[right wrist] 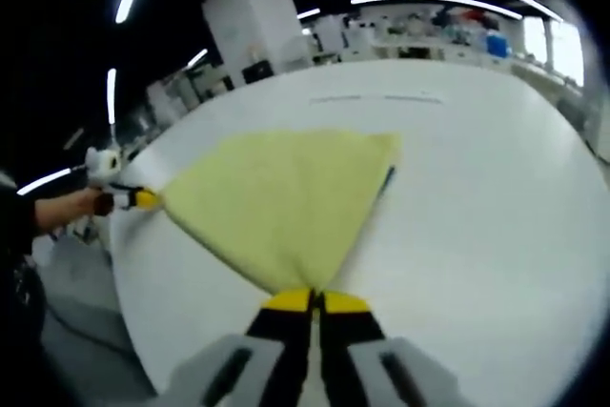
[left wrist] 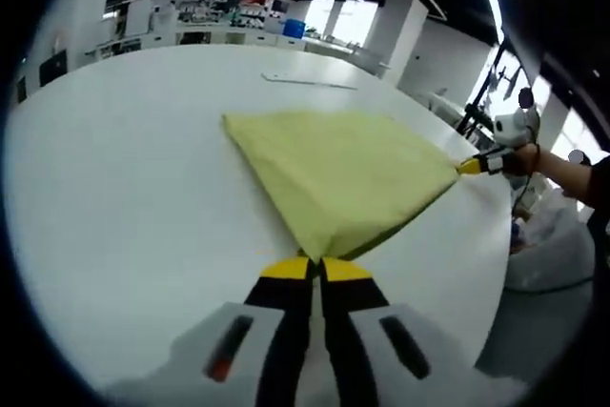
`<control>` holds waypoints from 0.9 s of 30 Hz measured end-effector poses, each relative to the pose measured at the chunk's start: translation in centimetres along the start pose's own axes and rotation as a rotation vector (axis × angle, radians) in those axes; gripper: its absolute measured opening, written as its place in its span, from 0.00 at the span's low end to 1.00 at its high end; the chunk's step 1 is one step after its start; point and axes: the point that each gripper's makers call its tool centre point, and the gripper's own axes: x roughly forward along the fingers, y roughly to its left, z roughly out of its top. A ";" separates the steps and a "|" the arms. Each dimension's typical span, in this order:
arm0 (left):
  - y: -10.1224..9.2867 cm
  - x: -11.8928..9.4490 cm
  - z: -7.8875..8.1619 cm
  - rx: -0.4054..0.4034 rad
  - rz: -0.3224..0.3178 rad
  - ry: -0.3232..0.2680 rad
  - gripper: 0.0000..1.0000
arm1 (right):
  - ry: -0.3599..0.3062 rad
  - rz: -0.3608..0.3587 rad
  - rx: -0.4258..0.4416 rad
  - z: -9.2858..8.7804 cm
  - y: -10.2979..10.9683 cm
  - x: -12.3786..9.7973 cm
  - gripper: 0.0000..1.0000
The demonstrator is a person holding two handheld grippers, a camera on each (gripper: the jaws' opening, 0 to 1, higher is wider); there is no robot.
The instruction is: Fold the garment on the visible template until the final outline fits inside the template.
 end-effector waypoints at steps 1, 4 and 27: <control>-0.2 -0.2 -0.2 0.002 -0.001 0.002 0.00 | 0.002 0.002 -0.002 -0.2 0.1 -0.2 0.00; -0.6 -0.5 -0.4 0.011 0.002 0.003 0.00 | 0.007 0.009 0.000 -0.7 0.5 -0.5 0.00; -2.2 -1.9 -1.9 0.051 0.013 0.013 0.00 | 0.008 0.004 0.001 -1.9 1.7 -1.5 0.00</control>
